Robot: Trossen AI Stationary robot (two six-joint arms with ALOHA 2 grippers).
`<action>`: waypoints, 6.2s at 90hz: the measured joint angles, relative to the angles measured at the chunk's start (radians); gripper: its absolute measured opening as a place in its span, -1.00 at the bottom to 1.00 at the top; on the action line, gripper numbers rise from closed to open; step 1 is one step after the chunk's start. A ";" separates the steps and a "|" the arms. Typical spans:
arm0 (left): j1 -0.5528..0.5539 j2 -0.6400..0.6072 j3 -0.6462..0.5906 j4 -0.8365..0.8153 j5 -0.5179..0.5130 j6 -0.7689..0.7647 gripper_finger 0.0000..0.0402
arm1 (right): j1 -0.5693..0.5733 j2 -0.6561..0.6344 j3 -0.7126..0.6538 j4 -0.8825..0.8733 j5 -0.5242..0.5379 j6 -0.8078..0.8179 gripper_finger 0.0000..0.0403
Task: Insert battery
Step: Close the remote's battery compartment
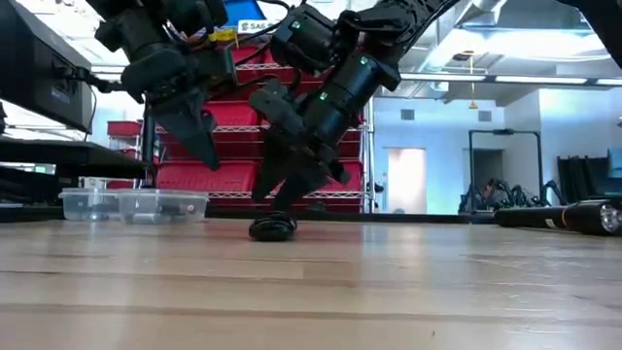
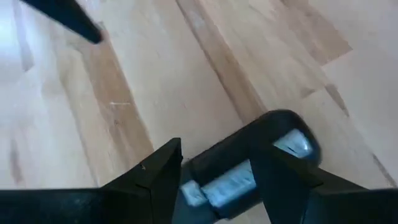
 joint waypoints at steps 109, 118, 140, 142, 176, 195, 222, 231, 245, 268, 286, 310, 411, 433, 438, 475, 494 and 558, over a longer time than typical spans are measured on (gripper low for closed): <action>-0.002 0.073 0.002 0.021 -0.002 -0.002 -0.11 | -0.002 0.014 0.009 -0.030 -0.058 0.004 -0.12; -0.002 0.082 0.002 0.031 0.001 -0.005 -0.11 | 0.006 0.014 0.009 -0.016 -0.094 -0.009 -0.12; -0.003 0.082 0.002 0.031 0.001 -0.008 -0.11 | 0.015 0.021 0.013 -0.086 -0.121 -0.014 -0.12; -0.003 0.082 0.002 0.031 0.001 -0.008 -0.11 | 0.017 0.019 0.013 -0.096 -0.122 -0.007 -0.12; -0.002 0.081 0.002 0.065 -0.002 -0.005 -0.11 | 0.021 -0.016 0.028 -0.148 -0.114 0.071 -0.12; 0.003 0.081 0.035 0.012 0.001 0.000 -0.11 | 0.014 -0.036 0.031 -0.267 -0.042 0.148 -0.12; 0.006 0.081 0.041 0.004 0.000 -0.024 -0.11 | -0.040 -0.089 0.029 -0.365 -0.015 -0.023 -0.12; 0.006 0.081 0.003 0.037 0.000 -0.090 -0.11 | -0.001 -0.089 -0.022 -0.306 -0.023 -0.021 -0.12; -0.001 0.081 -0.014 0.024 0.001 -0.169 -0.11 | 0.085 -0.086 -0.124 -0.158 -0.012 0.028 -0.12; -0.028 0.081 -0.013 0.021 -0.001 -0.203 -0.11 | 0.151 -0.021 -0.159 0.047 0.046 0.009 -0.13; -0.041 0.081 -0.014 0.004 0.000 -0.199 -0.11 | 0.153 0.003 -0.162 0.143 0.051 0.009 -0.18; -0.041 0.081 -0.014 -0.009 0.000 -0.201 -0.11 | 0.133 0.020 -0.165 0.301 0.096 0.010 -0.27; 0.025 0.064 -0.014 -0.034 -0.006 -0.202 -0.11 | -0.252 -0.232 -0.193 -0.161 -0.222 -0.024 -0.31; 0.025 0.045 -0.014 -0.105 -0.005 -0.230 -0.11 | -0.156 -0.225 -0.206 -0.155 -0.264 -0.162 -0.07; 0.029 0.023 -0.014 -0.121 -0.005 -0.223 -0.11 | -0.112 -0.225 -0.206 -0.155 -0.218 -0.202 0.02; 0.058 -0.088 -0.014 -0.159 -0.005 -0.162 -0.11 | 0.160 -0.088 -0.207 0.010 0.413 -0.492 0.22; 0.059 -0.091 -0.014 -0.187 -0.004 -0.117 -0.11 | 0.172 -0.012 -0.203 0.034 0.580 -0.498 0.21; 0.060 -0.091 -0.014 -0.224 -0.004 -0.086 -0.11 | 0.039 0.046 -0.210 -0.016 0.530 -0.552 -0.87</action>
